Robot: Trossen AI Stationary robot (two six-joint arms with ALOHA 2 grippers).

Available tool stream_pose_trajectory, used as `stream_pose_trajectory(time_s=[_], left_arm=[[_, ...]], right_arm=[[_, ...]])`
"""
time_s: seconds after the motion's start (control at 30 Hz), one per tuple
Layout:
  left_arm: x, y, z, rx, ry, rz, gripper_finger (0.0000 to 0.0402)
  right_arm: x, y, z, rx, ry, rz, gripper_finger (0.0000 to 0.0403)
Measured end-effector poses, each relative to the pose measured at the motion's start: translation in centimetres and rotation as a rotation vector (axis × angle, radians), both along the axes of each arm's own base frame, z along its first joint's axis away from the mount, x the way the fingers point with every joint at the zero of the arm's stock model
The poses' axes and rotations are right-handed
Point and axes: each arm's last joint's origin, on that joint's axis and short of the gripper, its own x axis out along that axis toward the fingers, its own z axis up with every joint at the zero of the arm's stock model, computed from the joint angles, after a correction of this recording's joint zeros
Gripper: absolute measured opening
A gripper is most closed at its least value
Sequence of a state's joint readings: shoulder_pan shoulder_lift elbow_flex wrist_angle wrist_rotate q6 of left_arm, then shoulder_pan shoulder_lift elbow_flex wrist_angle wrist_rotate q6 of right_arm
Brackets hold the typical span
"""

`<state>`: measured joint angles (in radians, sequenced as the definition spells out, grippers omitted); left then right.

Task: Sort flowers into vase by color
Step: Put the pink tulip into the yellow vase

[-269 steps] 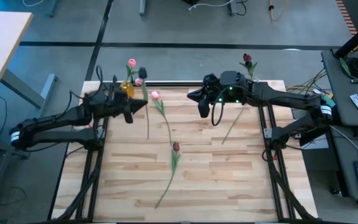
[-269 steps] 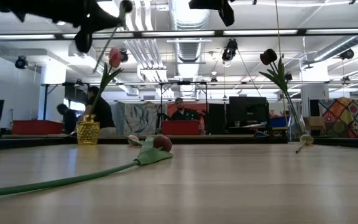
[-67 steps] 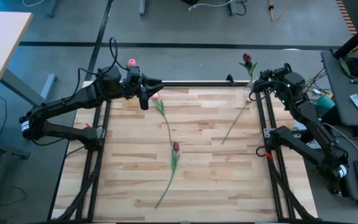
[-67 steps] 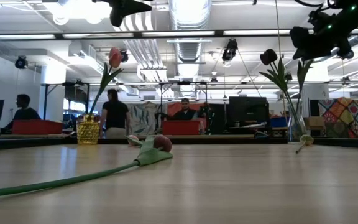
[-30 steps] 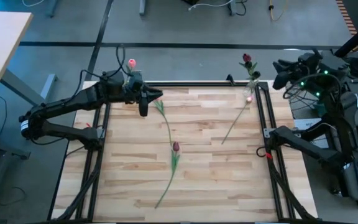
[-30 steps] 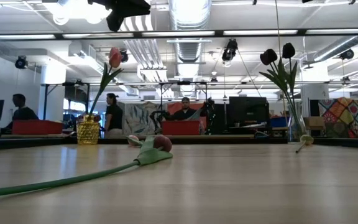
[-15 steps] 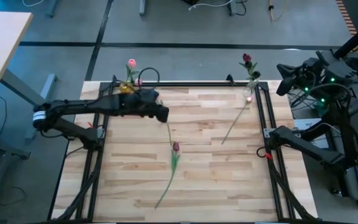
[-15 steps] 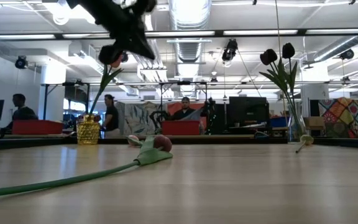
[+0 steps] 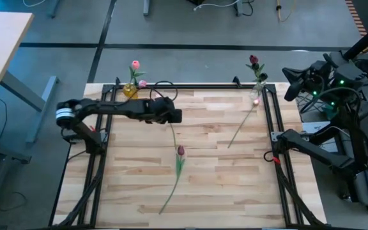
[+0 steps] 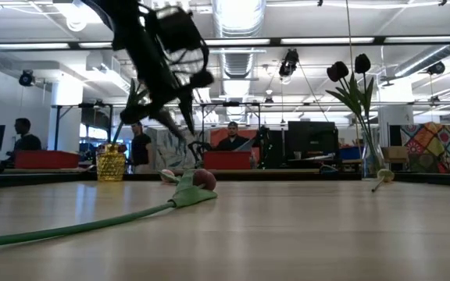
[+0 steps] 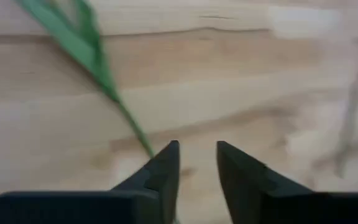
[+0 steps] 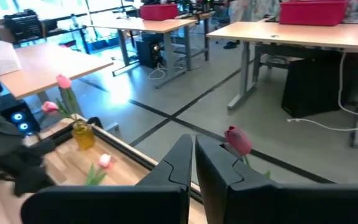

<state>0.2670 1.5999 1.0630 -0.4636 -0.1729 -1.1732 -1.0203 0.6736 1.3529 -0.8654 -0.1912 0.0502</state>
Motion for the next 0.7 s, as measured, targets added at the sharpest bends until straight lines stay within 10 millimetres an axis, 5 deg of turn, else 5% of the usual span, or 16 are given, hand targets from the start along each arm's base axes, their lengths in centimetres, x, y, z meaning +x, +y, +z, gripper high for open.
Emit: stream_pose_trajectory(time_s=[0.3, 0.7], left_arm=[[0.4, 3.1, -4.8, -0.065, 0.126, 0.153, 0.019], [0.5, 5.6, -7.3, -0.093, 0.128, 0.208, 0.0176]], right_arm=[[-0.3, 0.7, -0.1, -0.021, 0.019, 0.059, 0.0013], [0.7, 1.1, -1.5, 0.07, 0.091, 0.497, 0.0013]])
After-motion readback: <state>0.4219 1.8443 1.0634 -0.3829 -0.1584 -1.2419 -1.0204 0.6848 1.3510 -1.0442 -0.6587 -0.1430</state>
